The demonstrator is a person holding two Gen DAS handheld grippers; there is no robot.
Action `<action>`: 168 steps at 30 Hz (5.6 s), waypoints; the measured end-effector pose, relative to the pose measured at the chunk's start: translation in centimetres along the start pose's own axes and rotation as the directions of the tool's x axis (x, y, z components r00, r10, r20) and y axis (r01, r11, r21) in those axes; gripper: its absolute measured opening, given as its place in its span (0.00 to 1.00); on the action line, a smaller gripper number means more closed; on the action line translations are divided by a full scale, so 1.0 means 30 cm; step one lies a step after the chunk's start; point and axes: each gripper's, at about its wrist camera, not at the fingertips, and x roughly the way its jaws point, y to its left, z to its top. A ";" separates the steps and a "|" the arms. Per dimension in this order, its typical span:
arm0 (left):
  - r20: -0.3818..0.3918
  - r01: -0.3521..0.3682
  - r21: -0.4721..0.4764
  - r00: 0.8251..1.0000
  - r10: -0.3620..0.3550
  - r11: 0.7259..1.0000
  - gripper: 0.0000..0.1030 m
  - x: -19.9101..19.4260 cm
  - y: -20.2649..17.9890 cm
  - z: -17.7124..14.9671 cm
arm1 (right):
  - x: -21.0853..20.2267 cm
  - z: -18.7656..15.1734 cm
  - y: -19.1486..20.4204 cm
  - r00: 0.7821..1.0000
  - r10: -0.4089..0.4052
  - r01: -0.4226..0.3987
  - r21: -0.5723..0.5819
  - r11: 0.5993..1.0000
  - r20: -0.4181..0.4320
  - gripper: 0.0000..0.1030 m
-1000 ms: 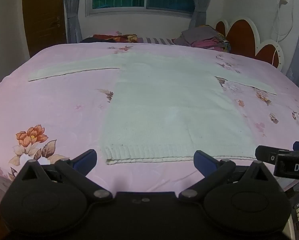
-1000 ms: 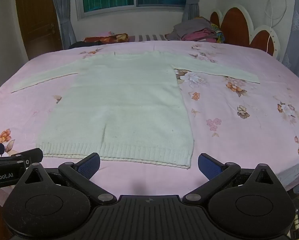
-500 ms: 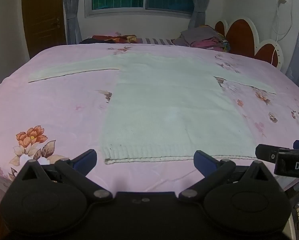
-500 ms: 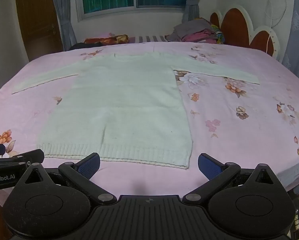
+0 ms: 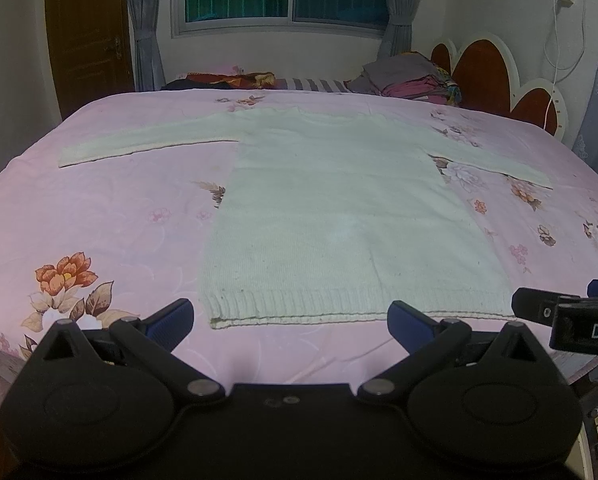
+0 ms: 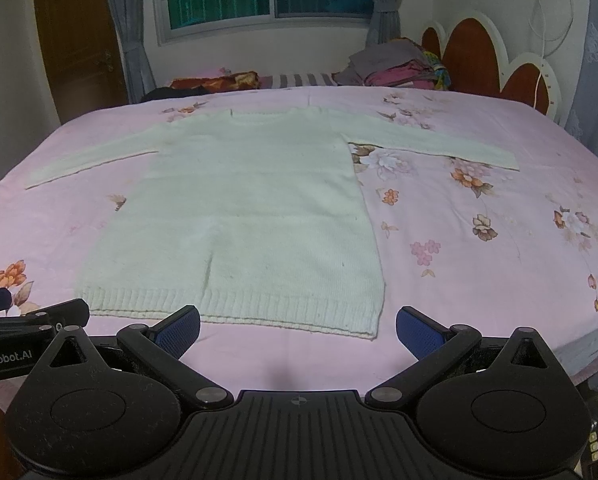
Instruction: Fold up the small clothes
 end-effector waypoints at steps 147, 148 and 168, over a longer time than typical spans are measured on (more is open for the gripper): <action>0.034 -0.200 0.017 0.979 0.199 0.980 1.00 0.819 -0.447 0.797 | 0.904 0.633 -1.303 0.958 -0.281 0.217 0.494 0.842 0.058 0.49; 0.030 -0.205 0.013 0.978 0.204 0.979 1.00 0.820 -0.444 0.797 | 0.916 0.625 -1.329 0.960 -0.275 0.210 0.517 0.830 0.051 0.49; -0.019 -0.237 -0.122 0.971 0.237 0.964 1.00 0.763 -0.168 0.738 | 0.976 0.609 -1.470 0.979 -0.194 0.107 0.643 0.759 0.065 0.01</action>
